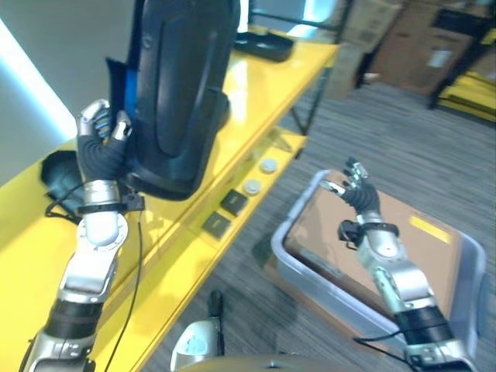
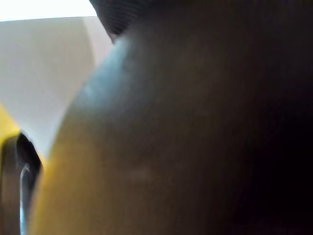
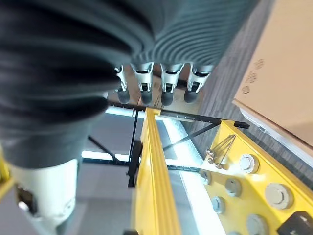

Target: Move parts from the plastic box to the shelf.

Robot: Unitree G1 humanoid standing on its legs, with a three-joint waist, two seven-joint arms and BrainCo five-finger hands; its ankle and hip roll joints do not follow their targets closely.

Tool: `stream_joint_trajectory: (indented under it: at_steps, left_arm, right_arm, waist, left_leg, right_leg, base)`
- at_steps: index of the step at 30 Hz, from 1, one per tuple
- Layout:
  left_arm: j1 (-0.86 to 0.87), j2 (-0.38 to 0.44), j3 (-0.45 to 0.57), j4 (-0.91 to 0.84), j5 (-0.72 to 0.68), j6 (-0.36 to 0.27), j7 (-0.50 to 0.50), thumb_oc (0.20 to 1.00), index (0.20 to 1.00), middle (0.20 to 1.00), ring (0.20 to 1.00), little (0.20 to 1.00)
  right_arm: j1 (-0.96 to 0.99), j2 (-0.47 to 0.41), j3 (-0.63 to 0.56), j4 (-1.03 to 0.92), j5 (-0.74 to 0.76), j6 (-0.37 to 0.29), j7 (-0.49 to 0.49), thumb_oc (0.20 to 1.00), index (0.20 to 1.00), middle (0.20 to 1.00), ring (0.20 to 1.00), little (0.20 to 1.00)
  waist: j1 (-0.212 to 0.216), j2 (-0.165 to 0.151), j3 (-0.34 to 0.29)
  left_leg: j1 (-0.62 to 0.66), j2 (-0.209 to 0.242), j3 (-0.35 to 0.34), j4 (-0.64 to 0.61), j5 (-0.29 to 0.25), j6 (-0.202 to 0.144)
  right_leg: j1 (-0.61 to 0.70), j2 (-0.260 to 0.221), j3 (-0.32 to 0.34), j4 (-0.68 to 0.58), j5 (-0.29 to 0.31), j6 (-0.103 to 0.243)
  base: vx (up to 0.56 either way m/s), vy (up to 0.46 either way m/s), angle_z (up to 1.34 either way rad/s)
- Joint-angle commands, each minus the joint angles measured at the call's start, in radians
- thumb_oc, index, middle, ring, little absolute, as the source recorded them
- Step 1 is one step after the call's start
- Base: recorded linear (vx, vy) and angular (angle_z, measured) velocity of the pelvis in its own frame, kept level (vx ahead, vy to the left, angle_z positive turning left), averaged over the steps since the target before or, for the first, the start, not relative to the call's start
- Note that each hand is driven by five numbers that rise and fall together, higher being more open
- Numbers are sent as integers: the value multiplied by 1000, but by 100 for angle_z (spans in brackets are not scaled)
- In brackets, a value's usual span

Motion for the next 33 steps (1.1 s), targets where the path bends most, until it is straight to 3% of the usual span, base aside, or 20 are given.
stream_joint_trajectory:
  at_steps: [1, 3, 4, 7, 10, 11, 13, 18, 20, 23, 24, 25, 26, 27, 28, 30, 33]
  left_arm:
    - [1, 43, 146, -87, -62, -177, -4, 200, 200, 200, 200, 200]
    - [7, 46, 154, -90, -60, -187, 7, 200, 200, 200, 200, 200]
    - [15, 50, 160, -101, -42, -191, 38, 200, 200, 200, 200, 200]
    - [16, 46, 169, -109, -29, -189, 41, 200, 200, 200, 200, 200]
    - [11, 48, 178, -111, -35, -192, 32, 200, 200, 200, 200, 200]
    - [6, 48, 181, -116, -44, -197, 24, 200, 200, 200, 200, 200]
    - [8, 49, 185, -118, -46, -204, 12, 200, 200, 200, 200, 200]
    - [-6, 55, 174, -112, -43, -215, 2, 200, 200, 200, 200, 200]
    - [-34, 57, 165, -101, -30, -193, -12, 200, 200, 200, 200, 200]
    - [-82, 62, 134, -85, -27, -157, -14, 200, 200, 200, 200, 200]
    - [-107, 65, 114, -77, -23, -144, -5, 200, 200, 200, 200, 200]
    - [-137, 64, 81, -63, -12, -126, 15, 200, 200, 200, 200, 200]
    - [-140, 63, 73, -60, -7, -124, 24, 200, 200, 200, 200, 200]
    - [-146, 68, 51, -53, -5, -128, 43, 200, 200, 200, 200, 200]
    - [-154, 72, 30, -42, -1, -136, 59, 200, 200, 200, 200, 200]
    - [-168, 61, 6, -39, 12, -145, 64, 200, 200, 200, 200, 200]
    - [-159, 39, 6, -47, 25, -140, 63, 200, 200, 200, 200, 200]
  right_arm:
    - [-6, -12, 14, -41, -86, 67, 208, 1000, 1000, 1000, 1000, 1000]
    - [17, -9, 38, -27, -113, 71, 252, 1000, 1000, 1000, 1000, 1000]
    - [37, 16, 119, 52, -132, 70, 286, 1000, 1000, 1000, 1000, 1000]
    - [39, 58, 199, 155, -176, 97, 304, 1000, 1000, 1000, 1000, 1000]
    - [44, 104, 269, 288, -187, 122, 301, 1000, 1000, 1000, 1000, 1000]
    - [49, 130, 303, 376, -236, 92, 298, 1000, 1000, 1000, 1000, 1000]
    - [49, 153, 332, 451, -272, 92, 313, 1000, 1000, 1000, 1000, 1000]
    - [52, 222, 371, 647, -305, 127, 245, 1000, 1000, 1000, 1000, 1000]
    - [55, 263, 348, 800, -291, 193, 171, 1000, 1000, 1000, 1000, 1000]
    - [70, 289, 306, 913, -302, 176, 157, 1000, 1000, 1000, 1000, 1000]
    - [80, 296, 291, 951, -316, 166, 150, 1000, 1000, 1000, 1000, 1000]
    - [93, 305, 264, 1021, -331, 136, 143, 1000, 1000, 1000, 1000, 1000]
    - [92, 308, 260, 1039, -345, 128, 145, 1000, 1000, 1000, 1000, 1000]
    - [90, 304, 254, 1078, -362, 102, 156, 1000, 1000, 1000, 1000, 1000]
    - [82, 299, 253, 1114, -379, 80, 176, 1000, 1000, 1000, 1000, 1000]
    - [69, 296, 250, 1153, -387, 51, 187, 1000, 1000, 1000, 1000, 1000]
    - [63, 293, 270, 1133, -401, 79, 185, 1000, 1000, 1000, 1000, 1000]
  waist:
    - [-38, -30, -30]
    - [-44, -31, -31]
    - [-28, -27, -24]
    - [-11, -28, -25]
    - [8, -30, -29]
    - [24, -30, -33]
    - [36, -34, -38]
    - [69, -37, -56]
    - [71, -37, -63]
    - [49, -27, -58]
    - [33, -19, -50]
    - [-3, -6, -31]
    - [-14, -3, -26]
    - [-47, 3, -10]
    - [-71, 8, 2]
    - [-90, -9, 9]
    - [-88, -27, 7]
  left_leg:
    - [88, 113, 196, 3, 150, -194]
    - [85, 114, 217, 3, 157, -195]
    - [75, 103, 193, 3, 152, -191]
    - [77, 93, 188, 4, 143, -183]
    - [84, 81, 178, 4, 128, -171]
    - [88, 70, 171, 4, 119, -165]
    - [96, 59, 163, 4, 108, -158]
    - [120, 13, 130, 2, 62, -116]
    - [134, -28, 109, 0, 30, -76]
    - [147, -70, 83, -1, 1, -30]
    - [155, -84, 61, -1, -13, -12]
    - [172, -107, 2, -1, -32, 13]
    - [179, -108, -11, -1, -37, 16]
    - [191, -107, -49, -1, -45, 14]
    - [184, -92, -68, -1, -30, 6]
    - [185, -87, -123, -1, -30, -10]
    - [190, -82, -146, -1, -25, -21]
  right_leg:
    - [-109, 21, -6, 13, -7, 17]
    - [-113, 18, -22, 25, -9, 17]
    - [-114, 13, -20, 47, -28, 12]
    - [-108, 4, -32, 59, -42, 12]
    - [-96, -7, -44, 65, -49, 16]
    - [-88, -12, -50, 63, -50, 18]
    - [-78, -18, -57, 62, -49, 24]
    - [-64, -45, -67, 97, -63, 43]
    - [-80, -93, -55, 204, -42, 74]
    - [-138, -161, -8, 410, 24, 112]
    - [-187, -187, 31, 519, 56, 122]
    - [-304, -193, 144, 701, 80, 128]
    - [-340, -183, 178, 727, 91, 129]
    - [-423, -132, 257, 708, 86, 113]
    - [-458, -80, 279, 601, 88, 75]
    - [-428, -6, 323, 327, 69, 64]
    - [-373, 30, 338, 203, 85, 59]
  base:
    - [-80, 92, 238]
    - [-16, 103, 204]
    - [45, 107, 123]
    - [69, 102, 47]
    - [101, 103, 2]
    - [88, 68, 32]
    - [145, 107, 19]
    - [180, 146, 22]
    - [262, 256, 32]
    - [181, 229, 22]
    - [194, 297, 92]
    - [131, 224, 109]
    - [55, 95, 92]
    - [-64, -124, 55]
    - [-42, -221, 78]
    - [43, -307, 114]
    - [109, -235, 117]
